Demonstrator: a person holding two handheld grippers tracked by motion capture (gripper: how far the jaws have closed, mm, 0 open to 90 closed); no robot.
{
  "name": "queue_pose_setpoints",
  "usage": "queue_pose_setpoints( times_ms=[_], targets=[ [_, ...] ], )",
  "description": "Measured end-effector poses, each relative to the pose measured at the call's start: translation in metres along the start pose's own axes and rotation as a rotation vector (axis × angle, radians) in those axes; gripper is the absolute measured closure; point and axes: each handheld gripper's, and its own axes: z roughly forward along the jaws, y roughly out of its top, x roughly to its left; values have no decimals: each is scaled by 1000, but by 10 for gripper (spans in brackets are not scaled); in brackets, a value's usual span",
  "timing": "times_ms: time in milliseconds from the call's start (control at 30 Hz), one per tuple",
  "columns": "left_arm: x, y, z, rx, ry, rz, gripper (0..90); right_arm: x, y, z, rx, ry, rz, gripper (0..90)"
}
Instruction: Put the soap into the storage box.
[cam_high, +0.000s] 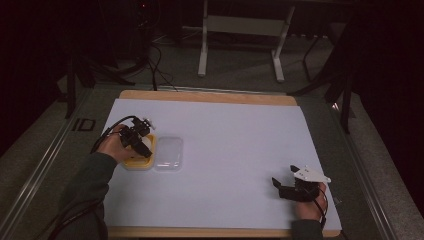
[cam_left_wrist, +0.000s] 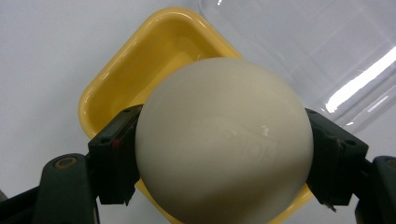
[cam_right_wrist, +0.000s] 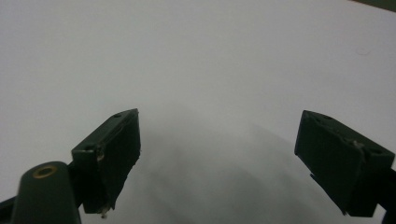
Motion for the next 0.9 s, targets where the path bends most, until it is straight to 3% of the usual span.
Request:
queue_pose_setpoints(
  times_ms=[467, 633, 767, 900],
  targets=[
    [10, -4, 11, 22, -14, -15, 238, 0, 0, 0, 0, 0, 0, 143],
    [10, -7, 21, 36, -25, 10, 238, 0, 0, 0, 0, -1, 0, 143],
    [12, -10, 25, 29, -46, 1, 236, 0, 0, 0, -1, 0, 0, 143],
    [11, -12, 26, 27, -48, 17, 231, 0, 0, 0, -1, 0, -1, 143]
  ],
)
